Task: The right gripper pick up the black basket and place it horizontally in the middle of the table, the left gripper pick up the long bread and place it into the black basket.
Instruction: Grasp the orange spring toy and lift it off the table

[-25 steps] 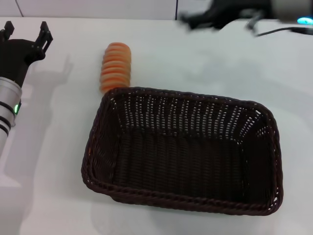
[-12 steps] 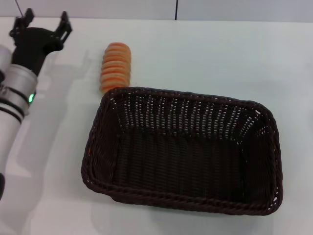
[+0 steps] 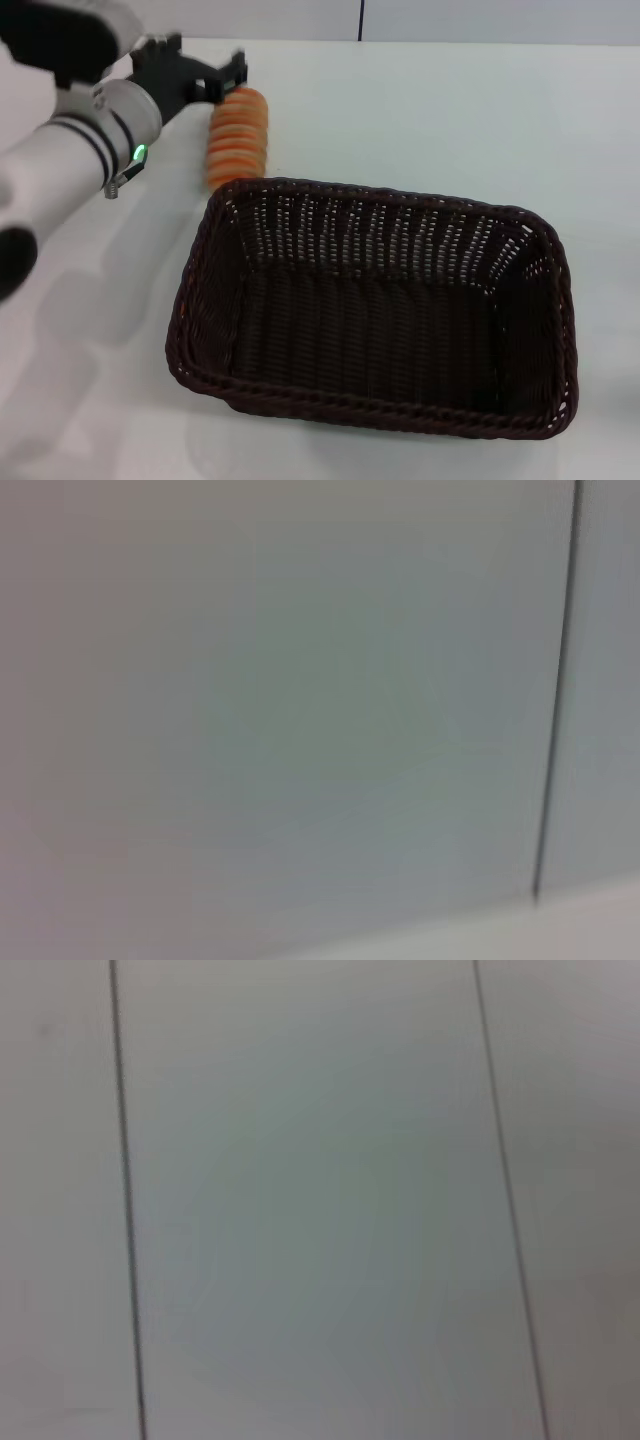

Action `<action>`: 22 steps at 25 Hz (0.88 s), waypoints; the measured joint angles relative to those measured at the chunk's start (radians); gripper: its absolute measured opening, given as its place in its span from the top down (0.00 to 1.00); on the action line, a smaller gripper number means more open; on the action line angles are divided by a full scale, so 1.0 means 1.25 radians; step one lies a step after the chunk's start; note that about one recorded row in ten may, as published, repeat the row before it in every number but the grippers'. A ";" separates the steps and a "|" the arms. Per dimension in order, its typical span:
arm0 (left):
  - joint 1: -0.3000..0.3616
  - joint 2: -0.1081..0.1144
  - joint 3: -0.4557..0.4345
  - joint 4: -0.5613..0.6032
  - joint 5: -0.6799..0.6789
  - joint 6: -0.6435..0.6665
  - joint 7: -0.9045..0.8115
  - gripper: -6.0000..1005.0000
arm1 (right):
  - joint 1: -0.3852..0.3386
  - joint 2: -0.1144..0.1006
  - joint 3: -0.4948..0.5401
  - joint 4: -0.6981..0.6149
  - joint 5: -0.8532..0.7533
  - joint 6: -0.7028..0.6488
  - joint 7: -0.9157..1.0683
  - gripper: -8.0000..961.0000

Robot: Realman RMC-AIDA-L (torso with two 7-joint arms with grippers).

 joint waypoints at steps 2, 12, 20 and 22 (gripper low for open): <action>-0.009 -0.003 -0.024 -0.038 0.008 -0.099 0.009 0.19 | -0.004 0.000 -0.003 0.008 0.009 0.000 0.001 0.14; -0.137 -0.030 -0.100 -0.036 -0.001 -0.498 0.059 0.19 | 0.001 -0.003 -0.004 0.010 0.007 0.001 0.001 0.14; -0.170 -0.029 -0.125 0.043 -0.046 -0.506 0.063 0.20 | 0.005 -0.004 0.002 0.010 0.005 0.000 -0.003 0.14; -0.171 -0.029 -0.130 0.045 -0.048 -0.511 0.064 0.20 | 0.005 -0.005 0.003 0.009 0.004 0.000 -0.003 0.14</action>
